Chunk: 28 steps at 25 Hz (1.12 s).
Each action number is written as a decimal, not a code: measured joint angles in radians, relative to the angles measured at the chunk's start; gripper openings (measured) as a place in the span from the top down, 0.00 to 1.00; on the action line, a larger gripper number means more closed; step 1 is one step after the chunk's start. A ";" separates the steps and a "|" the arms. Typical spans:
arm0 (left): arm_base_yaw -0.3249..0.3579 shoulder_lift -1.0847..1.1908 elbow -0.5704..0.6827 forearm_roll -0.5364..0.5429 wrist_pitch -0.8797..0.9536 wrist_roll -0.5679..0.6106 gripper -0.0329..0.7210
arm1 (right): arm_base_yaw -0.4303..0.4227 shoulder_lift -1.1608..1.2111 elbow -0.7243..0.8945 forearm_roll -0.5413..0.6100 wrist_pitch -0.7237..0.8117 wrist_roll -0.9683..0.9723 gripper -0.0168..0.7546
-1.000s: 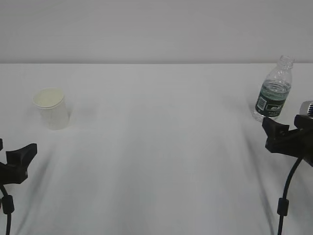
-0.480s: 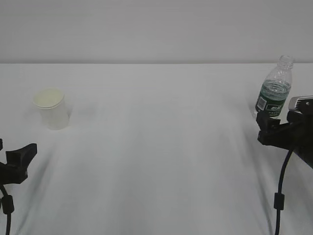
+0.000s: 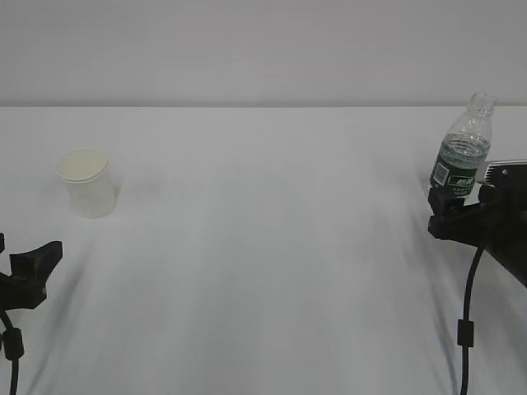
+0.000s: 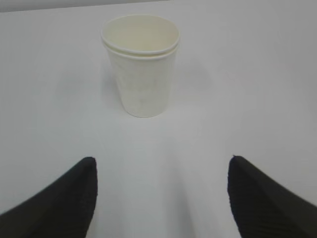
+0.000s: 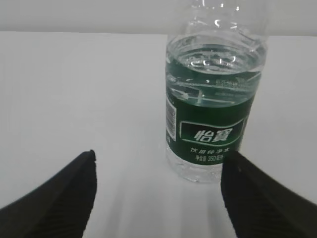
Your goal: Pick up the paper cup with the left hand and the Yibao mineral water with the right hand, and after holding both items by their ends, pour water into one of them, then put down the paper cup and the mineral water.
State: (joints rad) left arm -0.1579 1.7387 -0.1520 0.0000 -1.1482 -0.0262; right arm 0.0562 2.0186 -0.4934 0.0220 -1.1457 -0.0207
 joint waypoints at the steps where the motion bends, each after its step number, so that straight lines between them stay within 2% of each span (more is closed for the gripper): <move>1: 0.000 0.000 0.000 0.000 0.000 0.000 0.17 | 0.000 0.002 -0.002 0.004 0.000 -0.004 0.21; 28: 0.000 0.000 0.000 0.000 0.000 0.000 0.17 | 0.000 0.075 -0.153 0.108 -0.002 -0.078 0.21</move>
State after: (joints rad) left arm -0.1579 1.7387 -0.1520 0.0000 -1.1482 -0.0262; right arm 0.0562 2.0934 -0.6465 0.1304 -1.1473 -0.0987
